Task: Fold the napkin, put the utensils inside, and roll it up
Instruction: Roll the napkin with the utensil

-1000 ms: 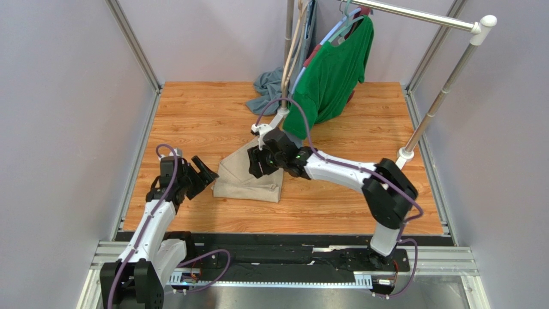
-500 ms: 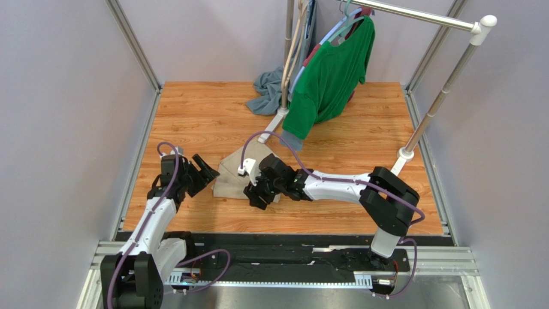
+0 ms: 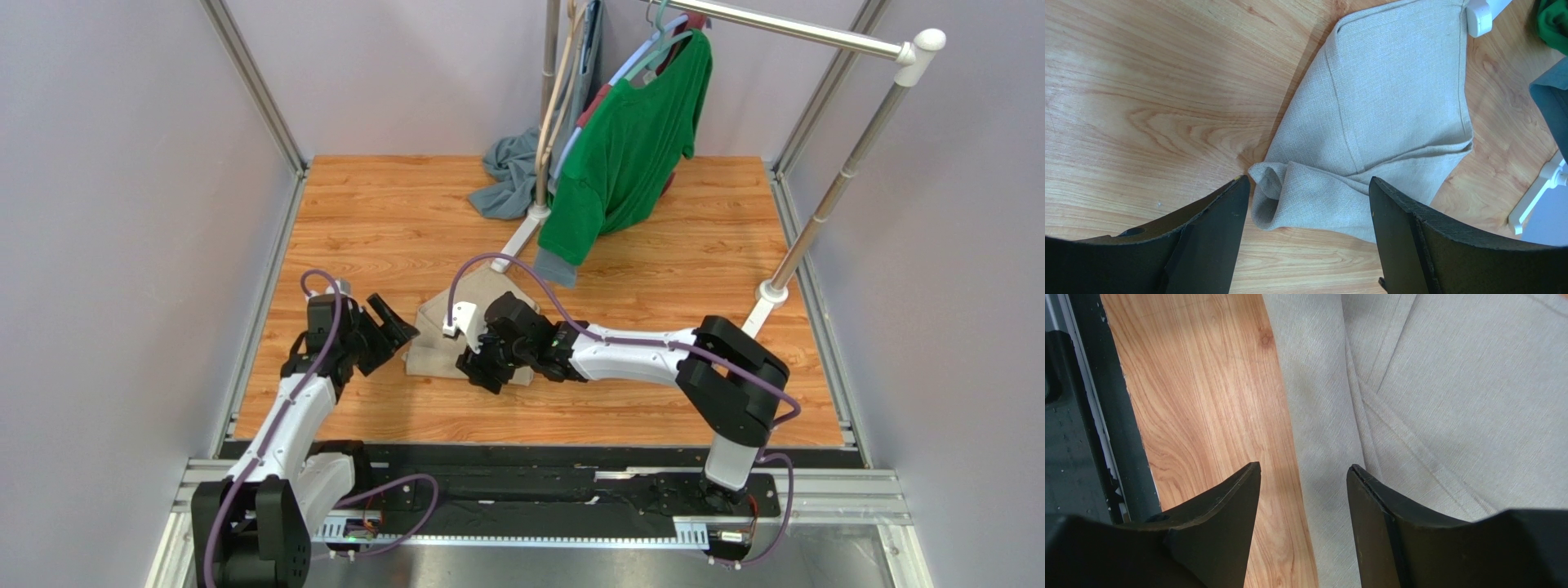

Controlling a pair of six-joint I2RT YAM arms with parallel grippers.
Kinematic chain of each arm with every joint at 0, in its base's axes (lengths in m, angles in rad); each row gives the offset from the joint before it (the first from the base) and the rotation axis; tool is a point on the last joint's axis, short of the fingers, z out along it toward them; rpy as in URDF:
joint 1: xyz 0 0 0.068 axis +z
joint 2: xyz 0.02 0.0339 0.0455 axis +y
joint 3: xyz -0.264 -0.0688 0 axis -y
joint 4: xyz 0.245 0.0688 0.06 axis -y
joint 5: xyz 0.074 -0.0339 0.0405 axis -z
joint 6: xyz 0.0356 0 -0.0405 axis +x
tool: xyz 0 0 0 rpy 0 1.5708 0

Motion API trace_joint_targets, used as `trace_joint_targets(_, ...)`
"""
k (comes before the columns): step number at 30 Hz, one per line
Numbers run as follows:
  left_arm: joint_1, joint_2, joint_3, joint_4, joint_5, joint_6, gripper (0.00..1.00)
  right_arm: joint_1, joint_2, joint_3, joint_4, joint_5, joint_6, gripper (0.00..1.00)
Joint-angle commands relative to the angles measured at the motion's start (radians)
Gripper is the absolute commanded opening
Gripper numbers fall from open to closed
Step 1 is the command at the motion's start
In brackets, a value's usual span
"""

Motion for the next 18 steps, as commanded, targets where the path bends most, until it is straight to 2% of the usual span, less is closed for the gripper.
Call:
trace_joint_targets(1,0.005,0.009,0.015,0.038,0.016,0.018,0.8,0.006,0.044,0.066,0.048,0.011,-0.057,0.58)
trace_joint_targets(18,0.005,-0.022,0.05,-0.008,0.001,0.043,0.8,0.0,0.151,0.103,-0.018,0.035,-0.074,0.56)
